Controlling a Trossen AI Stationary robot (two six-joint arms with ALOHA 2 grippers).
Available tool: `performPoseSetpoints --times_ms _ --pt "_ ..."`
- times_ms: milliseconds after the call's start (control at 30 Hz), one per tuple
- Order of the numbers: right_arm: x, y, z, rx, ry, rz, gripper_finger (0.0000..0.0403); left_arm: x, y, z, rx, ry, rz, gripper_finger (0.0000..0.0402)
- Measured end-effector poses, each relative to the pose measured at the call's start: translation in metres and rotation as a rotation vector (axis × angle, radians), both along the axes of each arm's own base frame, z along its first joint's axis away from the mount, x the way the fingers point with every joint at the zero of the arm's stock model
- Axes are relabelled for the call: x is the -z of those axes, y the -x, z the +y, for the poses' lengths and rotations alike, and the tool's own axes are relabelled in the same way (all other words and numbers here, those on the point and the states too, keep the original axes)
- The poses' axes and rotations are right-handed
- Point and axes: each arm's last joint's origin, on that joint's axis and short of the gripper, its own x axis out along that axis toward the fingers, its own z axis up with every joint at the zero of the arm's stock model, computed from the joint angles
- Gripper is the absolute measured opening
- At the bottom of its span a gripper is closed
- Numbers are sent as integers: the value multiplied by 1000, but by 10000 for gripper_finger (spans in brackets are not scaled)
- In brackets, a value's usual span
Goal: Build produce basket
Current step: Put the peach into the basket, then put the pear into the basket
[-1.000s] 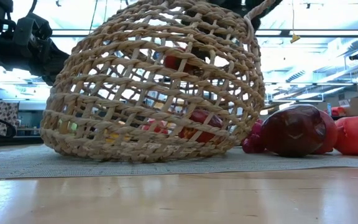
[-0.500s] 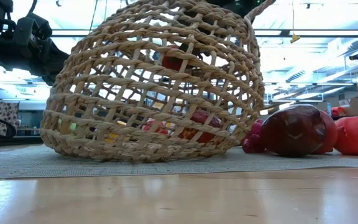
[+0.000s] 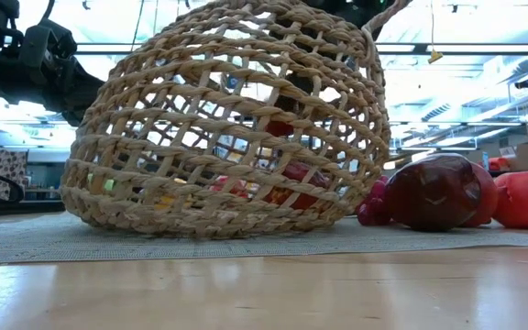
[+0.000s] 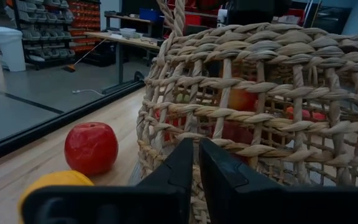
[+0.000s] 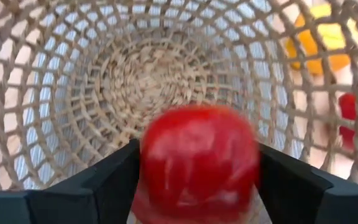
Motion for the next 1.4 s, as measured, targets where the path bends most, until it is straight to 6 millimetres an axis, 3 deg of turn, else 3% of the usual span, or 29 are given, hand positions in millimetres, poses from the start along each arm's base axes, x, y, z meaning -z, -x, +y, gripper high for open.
performPoseSetpoints --times_ms 233,400,633,867,1067,1400 --pt "-2 3 0 13 16 7 354 0 0 0 0 0 0 39" --pt "-30 14 1 15 36 -96 371 0 0 0 0 0 0 33" --pt "-78 48 1 41 64 -220 367 0 0 0 0 0 0 38" --pt "-97 85 -16 130 111 -195 364 0 0 0 0 0 0 37" --pt "-79 112 -35 245 100 -166 364 0 0 0 0 0 0 32" --pt "-16 147 -61 454 74 -233 364 0 0 0 1 0 0 39"
